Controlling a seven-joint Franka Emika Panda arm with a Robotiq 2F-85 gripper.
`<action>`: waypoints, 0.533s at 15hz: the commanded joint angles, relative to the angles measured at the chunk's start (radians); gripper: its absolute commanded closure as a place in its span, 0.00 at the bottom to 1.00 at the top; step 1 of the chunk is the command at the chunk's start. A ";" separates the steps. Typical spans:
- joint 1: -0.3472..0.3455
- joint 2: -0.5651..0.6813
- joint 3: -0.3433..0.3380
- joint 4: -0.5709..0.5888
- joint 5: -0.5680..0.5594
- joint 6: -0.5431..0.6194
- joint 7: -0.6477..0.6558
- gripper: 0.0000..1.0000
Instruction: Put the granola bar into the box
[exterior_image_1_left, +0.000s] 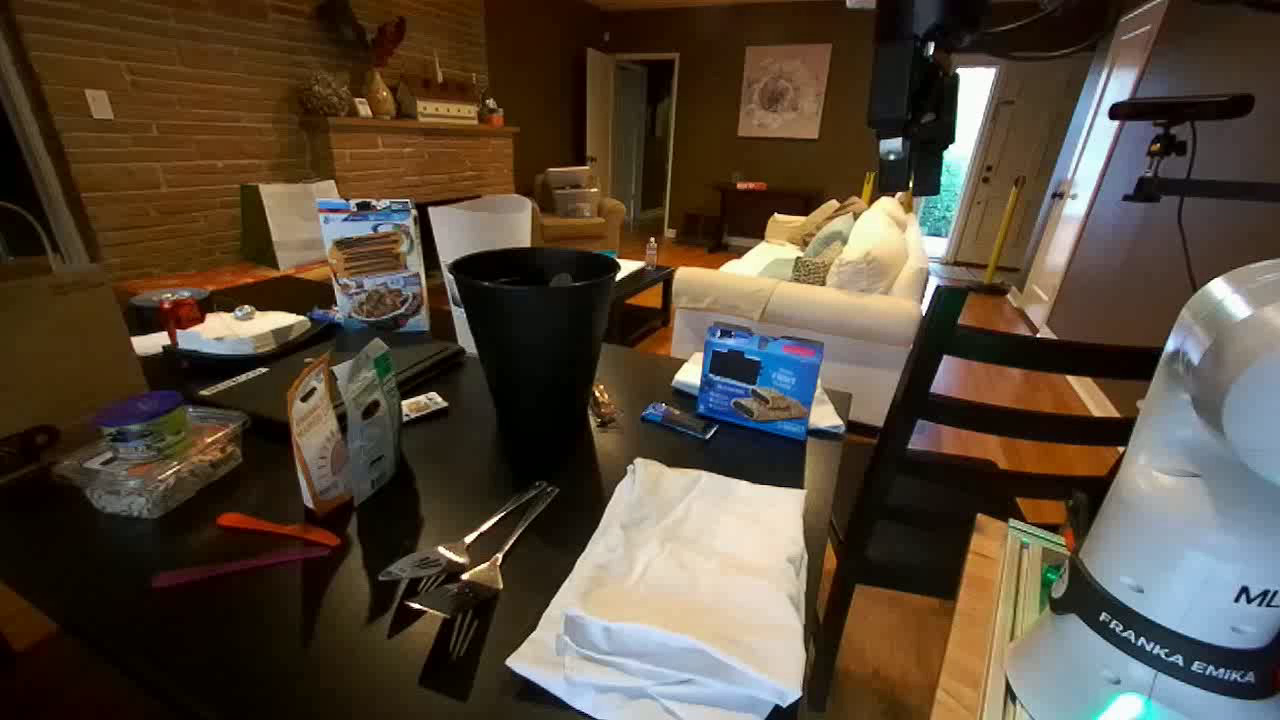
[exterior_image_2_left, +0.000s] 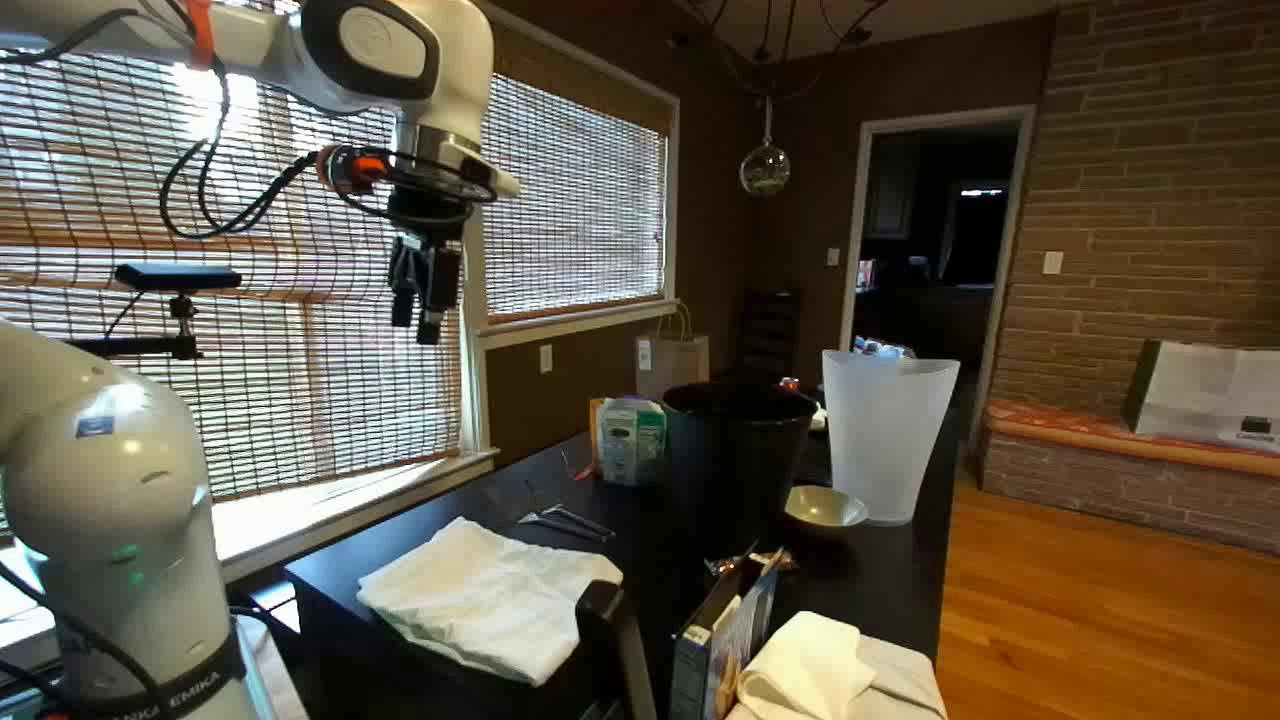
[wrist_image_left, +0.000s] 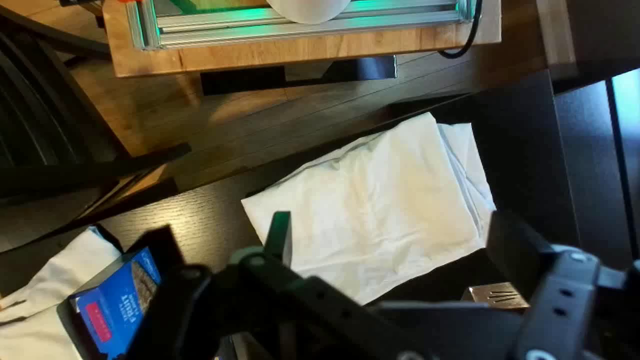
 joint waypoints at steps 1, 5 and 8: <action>-0.004 0.001 0.002 0.002 0.001 -0.002 -0.003 0.00; -0.023 0.052 -0.003 0.003 -0.030 0.042 0.004 0.00; -0.049 0.126 -0.011 -0.013 -0.108 0.187 0.002 0.00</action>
